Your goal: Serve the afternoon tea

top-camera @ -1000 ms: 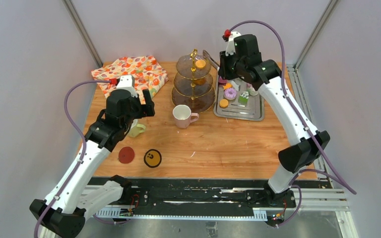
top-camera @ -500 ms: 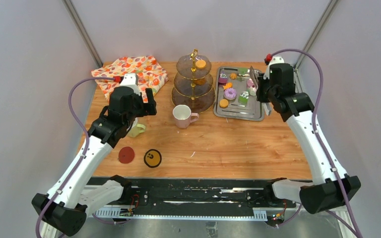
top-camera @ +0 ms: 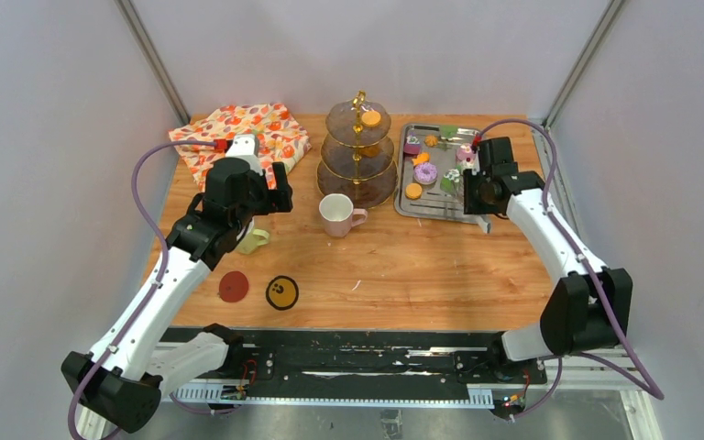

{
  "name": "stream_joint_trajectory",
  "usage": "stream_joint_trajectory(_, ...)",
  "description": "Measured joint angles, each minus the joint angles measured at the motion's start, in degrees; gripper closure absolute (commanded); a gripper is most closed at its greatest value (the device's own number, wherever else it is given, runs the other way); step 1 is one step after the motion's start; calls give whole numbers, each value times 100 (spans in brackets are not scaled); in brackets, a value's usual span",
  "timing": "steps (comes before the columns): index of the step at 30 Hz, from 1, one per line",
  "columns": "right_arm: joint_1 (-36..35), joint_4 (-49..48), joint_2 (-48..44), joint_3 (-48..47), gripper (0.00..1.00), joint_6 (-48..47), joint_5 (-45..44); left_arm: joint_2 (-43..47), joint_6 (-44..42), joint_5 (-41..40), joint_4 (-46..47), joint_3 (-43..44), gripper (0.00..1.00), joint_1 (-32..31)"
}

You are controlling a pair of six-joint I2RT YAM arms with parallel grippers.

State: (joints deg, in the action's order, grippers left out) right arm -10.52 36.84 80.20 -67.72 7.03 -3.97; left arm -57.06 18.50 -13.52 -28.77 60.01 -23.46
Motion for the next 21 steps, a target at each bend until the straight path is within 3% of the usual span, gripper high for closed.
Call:
stream_joint_trajectory(14,229,-315,780,-26,63,-37,146,0,0,-11,0,0,5,0)
stream_joint_trajectory(17,243,-400,833,-26,72,-57,214,0,9,-13,0,0,5,0)
stream_joint_trajectory(21,243,-444,940,-66,92,-107,352,15,35,-28,2,0,5,0)
